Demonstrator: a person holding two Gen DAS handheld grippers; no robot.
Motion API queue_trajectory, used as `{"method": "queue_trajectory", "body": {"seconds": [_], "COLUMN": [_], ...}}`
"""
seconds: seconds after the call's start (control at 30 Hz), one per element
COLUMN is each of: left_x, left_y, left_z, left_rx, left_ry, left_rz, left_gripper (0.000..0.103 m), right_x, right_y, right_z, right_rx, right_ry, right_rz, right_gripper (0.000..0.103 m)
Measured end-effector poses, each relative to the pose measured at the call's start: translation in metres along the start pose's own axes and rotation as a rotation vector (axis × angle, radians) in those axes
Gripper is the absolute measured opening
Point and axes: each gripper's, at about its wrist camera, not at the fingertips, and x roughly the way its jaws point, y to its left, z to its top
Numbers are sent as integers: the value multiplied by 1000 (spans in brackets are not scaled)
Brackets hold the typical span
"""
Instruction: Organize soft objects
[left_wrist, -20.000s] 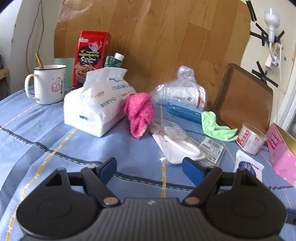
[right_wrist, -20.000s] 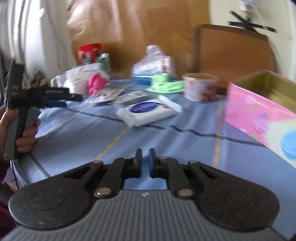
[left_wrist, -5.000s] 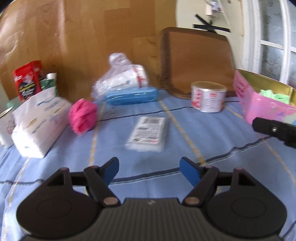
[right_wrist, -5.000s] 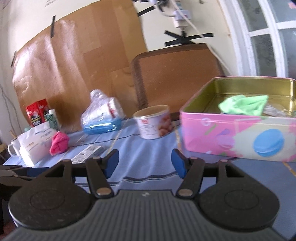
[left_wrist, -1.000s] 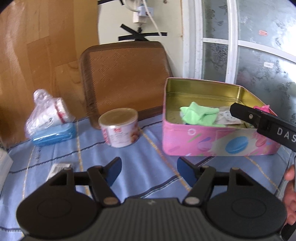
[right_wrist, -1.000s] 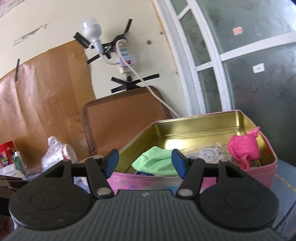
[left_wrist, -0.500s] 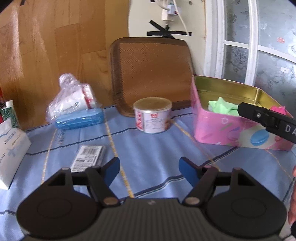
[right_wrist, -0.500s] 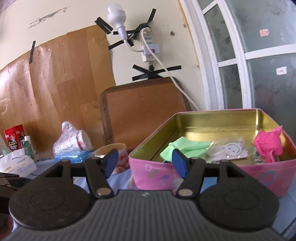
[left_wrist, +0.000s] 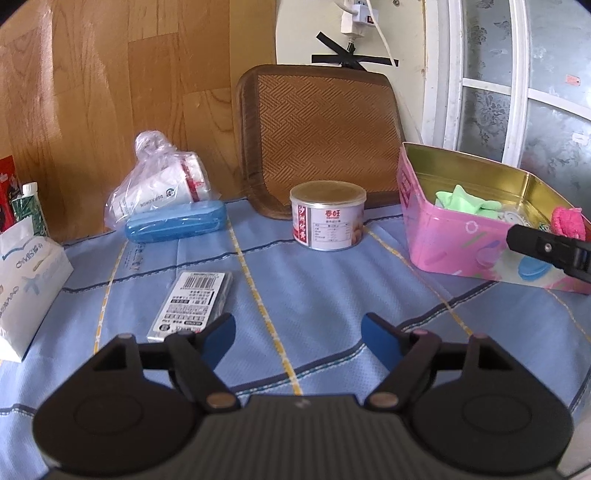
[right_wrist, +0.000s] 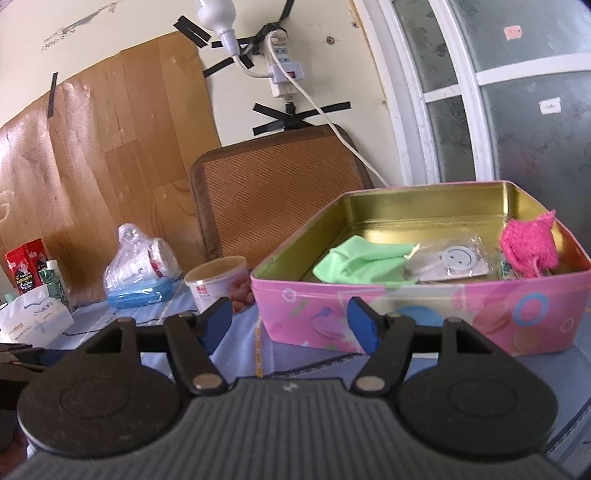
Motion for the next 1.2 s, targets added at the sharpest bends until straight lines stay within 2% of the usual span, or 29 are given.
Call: {"method": "queue_trajectory", "body": {"seconds": [0.3, 0.47, 0.6, 0.67, 0.73, 0.8, 0.83, 0.9, 1.07, 1.2], "left_x": [-6, -9, -4, 1, 5, 9, 4, 2, -1, -3], "left_y": [21, 67, 117, 138, 157, 169, 171, 167, 161, 168], "left_z": [-5, -12, -17, -23, -31, -37, -38, -39, -39, -41], "left_rx": [-21, -102, -194, -233, -287, -349, -366, -356, -337, -380], "left_ry": [-16, -27, -14, -1, 7, 29, -13, -29, -66, -75], "left_rz": [28, 113, 234, 314, 351, 336, 323, 322, 325, 303], "left_gripper": [79, 79, 79, 79, 79, 79, 82, 82, 82, 82], "right_x": [5, 10, 28, 45, 70, 102, 120, 158, 240, 286], "right_y": [14, 31, 57, 75, 97, 123, 136, 163, 219, 244], "right_z": [-3, -5, -2, 1, 5, 11, 14, 21, 25, 18], "right_rx": [-19, -77, -149, -205, -256, -315, -350, -422, -558, -661], "right_ry": [20, 27, 78, 102, 140, 171, 192, 246, 336, 482], "right_rz": [42, 85, 192, 254, 320, 373, 394, 420, 342, 325], "right_gripper": [71, 71, 73, 76, 77, 81, 84, 88, 92, 95]}}
